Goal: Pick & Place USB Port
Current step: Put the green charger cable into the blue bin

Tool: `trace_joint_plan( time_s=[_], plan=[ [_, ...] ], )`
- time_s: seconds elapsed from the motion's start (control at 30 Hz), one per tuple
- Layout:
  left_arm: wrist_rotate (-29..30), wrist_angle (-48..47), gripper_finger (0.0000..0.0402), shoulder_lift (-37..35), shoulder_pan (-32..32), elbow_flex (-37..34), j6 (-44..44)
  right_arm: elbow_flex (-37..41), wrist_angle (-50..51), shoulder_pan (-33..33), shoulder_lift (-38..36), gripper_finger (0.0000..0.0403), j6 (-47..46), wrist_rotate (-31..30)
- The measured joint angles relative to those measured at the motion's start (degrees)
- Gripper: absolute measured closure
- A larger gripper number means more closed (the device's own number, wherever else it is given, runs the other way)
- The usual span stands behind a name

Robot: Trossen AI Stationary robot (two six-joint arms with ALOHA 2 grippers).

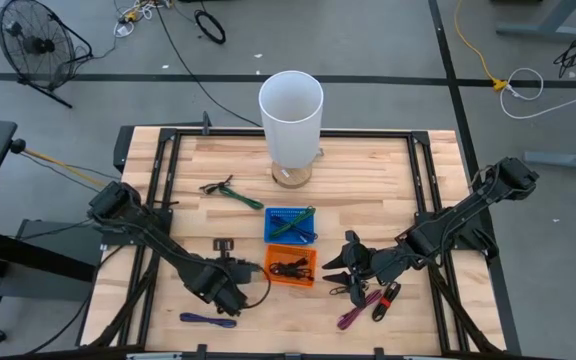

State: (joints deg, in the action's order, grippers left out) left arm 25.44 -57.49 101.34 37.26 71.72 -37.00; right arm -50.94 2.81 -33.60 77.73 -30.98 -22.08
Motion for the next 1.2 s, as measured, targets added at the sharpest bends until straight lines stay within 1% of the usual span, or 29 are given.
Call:
trace_joint_plan(
  time_s=[0.1, 0.17, 0.27, 0.33, 0.43, 0.5, 0.63, 0.8, 0.97, 1.13, 1.2],
  plan=[
    [6.7, 2.3, 0.0387, 0.0, 0.0, 4.6, 2.6, 0.0, -0.1, 0.0, 0.0, 0.0277, 0.0, -1.0],
    [10.5, 4.7, 0.0387, 0.0, 0.0, 7.9, 6.3, 0.0, -0.6, 0.0, 0.0, 0.0277, 0.1, -1.5],
    [13.5, 11.0, 0.0387, -0.1, -0.7, 13.0, 13.5, 0.0, -3.0, 0.0, 0.0, 0.0277, 1.6, -2.9],
    [14.6, 15.7, 0.0387, -0.1, -1.5, 15.9, 17.8, 0.0, -6.9, 0.0, 0.0, 0.0277, 5.1, -4.6],
    [14.6, 24.3, 0.0387, -0.1, -3.0, 19.0, 23.4, 0.0, -14.9, -0.4, 0.0, 0.0277, 12.8, -6.3],
    [12.6, 29.6, 0.0387, -0.2, -4.0, 20.0, 26.8, 0.0, -19.3, -0.7, 0.0, 0.0277, 17.0, -6.2],
    [7.7, 36.0, 0.0387, -0.2, -5.8, 20.9, 31.1, 0.0, -25.3, -0.8, 0.0, 0.0277, 22.0, -5.8],
    [6.6, 37.3, 0.0387, -0.2, -7.5, 20.9, 31.7, 0.0, -26.2, -0.8, 0.0, 0.0277, 23.5, -5.8],
    [6.4, 36.5, 0.0387, -0.3, -8.4, 20.8, 32.5, 0.0, -23.7, -0.8, -0.1, 0.0277, 22.5, -6.0],
    [9.2, 35.7, 0.0387, -2.3, -8.7, 20.8, 33.2, 0.0, -23.5, -0.6, -0.1, 0.0277, 22.4, -6.6],
    [10.5, 37.0, 0.0387, -2.7, -8.9, 21.0, 33.0, 0.0, -22.4, -0.7, 0.1, 0.0277, 22.5, -6.6]
  ],
)
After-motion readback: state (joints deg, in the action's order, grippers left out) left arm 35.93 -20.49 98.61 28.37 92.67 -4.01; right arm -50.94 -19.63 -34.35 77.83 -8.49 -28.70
